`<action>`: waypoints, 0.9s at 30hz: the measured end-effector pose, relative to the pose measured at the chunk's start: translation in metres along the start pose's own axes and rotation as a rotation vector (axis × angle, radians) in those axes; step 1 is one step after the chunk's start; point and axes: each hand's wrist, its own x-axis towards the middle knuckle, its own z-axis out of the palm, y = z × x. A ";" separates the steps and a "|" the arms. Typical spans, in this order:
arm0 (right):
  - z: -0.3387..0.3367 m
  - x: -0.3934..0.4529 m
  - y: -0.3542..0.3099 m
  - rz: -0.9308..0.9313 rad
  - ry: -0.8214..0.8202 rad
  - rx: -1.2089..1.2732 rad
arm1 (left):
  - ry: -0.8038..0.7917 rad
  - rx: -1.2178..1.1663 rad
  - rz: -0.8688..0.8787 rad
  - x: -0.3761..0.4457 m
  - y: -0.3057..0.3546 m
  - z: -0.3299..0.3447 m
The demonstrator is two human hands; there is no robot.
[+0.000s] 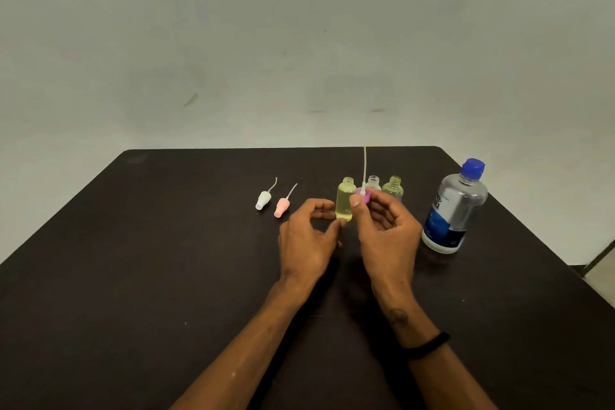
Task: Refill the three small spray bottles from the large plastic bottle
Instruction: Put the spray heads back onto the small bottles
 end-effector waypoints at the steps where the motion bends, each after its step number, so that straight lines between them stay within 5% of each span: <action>1: -0.001 0.002 0.000 -0.002 0.013 -0.007 | 0.011 0.049 0.002 0.004 -0.004 0.002; 12: -0.007 0.007 0.000 -0.027 0.081 -0.014 | -0.152 0.096 -0.004 0.044 -0.004 0.024; 27: -0.010 0.009 0.000 -0.068 0.013 0.004 | -0.022 0.171 0.086 0.029 -0.023 -0.016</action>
